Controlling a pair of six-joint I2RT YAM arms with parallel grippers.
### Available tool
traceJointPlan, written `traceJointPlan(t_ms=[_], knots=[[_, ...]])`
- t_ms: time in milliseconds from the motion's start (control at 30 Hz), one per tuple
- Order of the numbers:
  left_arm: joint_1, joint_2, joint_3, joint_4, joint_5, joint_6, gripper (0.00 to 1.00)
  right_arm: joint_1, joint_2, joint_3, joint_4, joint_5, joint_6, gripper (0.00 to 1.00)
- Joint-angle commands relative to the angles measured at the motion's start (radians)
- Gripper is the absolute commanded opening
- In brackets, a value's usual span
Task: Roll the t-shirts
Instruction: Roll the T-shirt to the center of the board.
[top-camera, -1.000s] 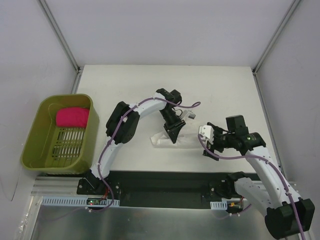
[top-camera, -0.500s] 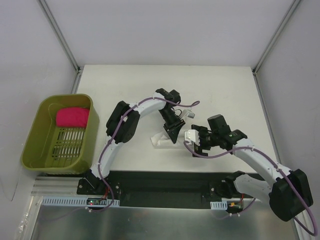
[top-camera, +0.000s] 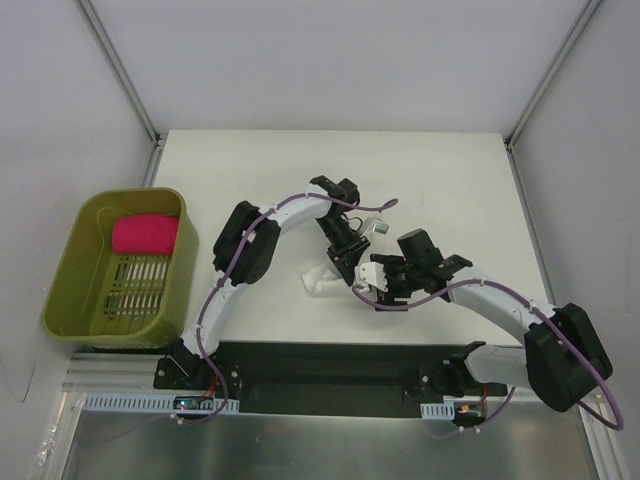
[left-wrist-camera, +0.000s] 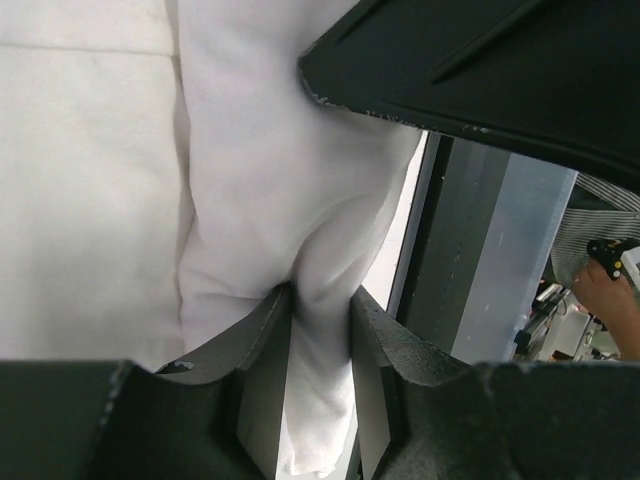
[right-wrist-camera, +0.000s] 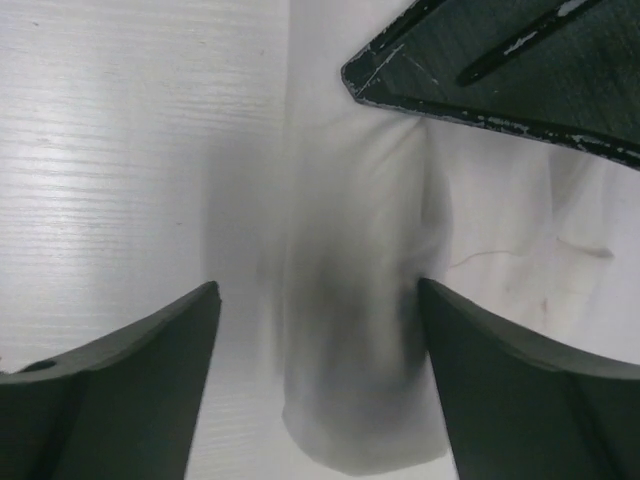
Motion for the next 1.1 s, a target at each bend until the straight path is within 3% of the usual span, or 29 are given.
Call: traceJointPlan(t_ms=[0,33,133,167,300,500,633,733,767,900,933,1067], knots=[[0.029,0.01,0.038,-0.023,0.043,0.006,0.29,0.031,0.03,-0.001,-0.015,0.047,0.008,0.71],[0.032,0.012,0.038,-0.023,0.047,0.006,0.3,0.03,0.042,0.001,-0.016,0.056,0.021,0.55],[0.042,0.009,0.041,-0.023,0.045,0.005,0.33,0.028,0.094,0.015,-0.018,0.102,0.096,0.38],[0.044,0.009,0.041,-0.02,0.044,0.005,0.34,0.027,0.102,0.016,-0.013,0.109,0.12,0.37],[0.049,-0.02,-0.001,0.016,0.024,0.002,0.41,0.02,0.096,-0.005,0.027,0.141,0.136,0.49],[0.085,-0.033,-0.03,0.11,-0.048,-0.055,0.43,0.02,0.114,0.021,-0.067,0.064,0.1,0.63],[0.148,-0.103,-0.07,0.182,-0.107,-0.121,0.45,0.033,0.13,0.013,-0.079,0.075,0.107,0.66],[0.203,-0.276,-0.272,0.358,-0.203,-0.156,0.48,0.033,0.118,-0.017,-0.032,0.102,0.119,0.66],[0.217,-0.331,-0.404,0.412,-0.243,-0.19,0.49,0.033,0.114,-0.027,-0.018,0.112,0.12,0.66],[0.211,-0.755,-0.74,0.814,-0.507,-0.252,0.55,0.045,0.13,-0.05,0.012,0.135,0.123,0.66],[0.191,-0.82,-0.79,0.875,-0.627,-0.239,0.99,0.047,0.13,-0.056,0.016,0.141,0.123,0.66],[0.035,-1.011,-0.993,0.997,-0.668,-0.027,0.99,0.054,0.128,-0.073,0.044,0.156,0.137,0.58]])
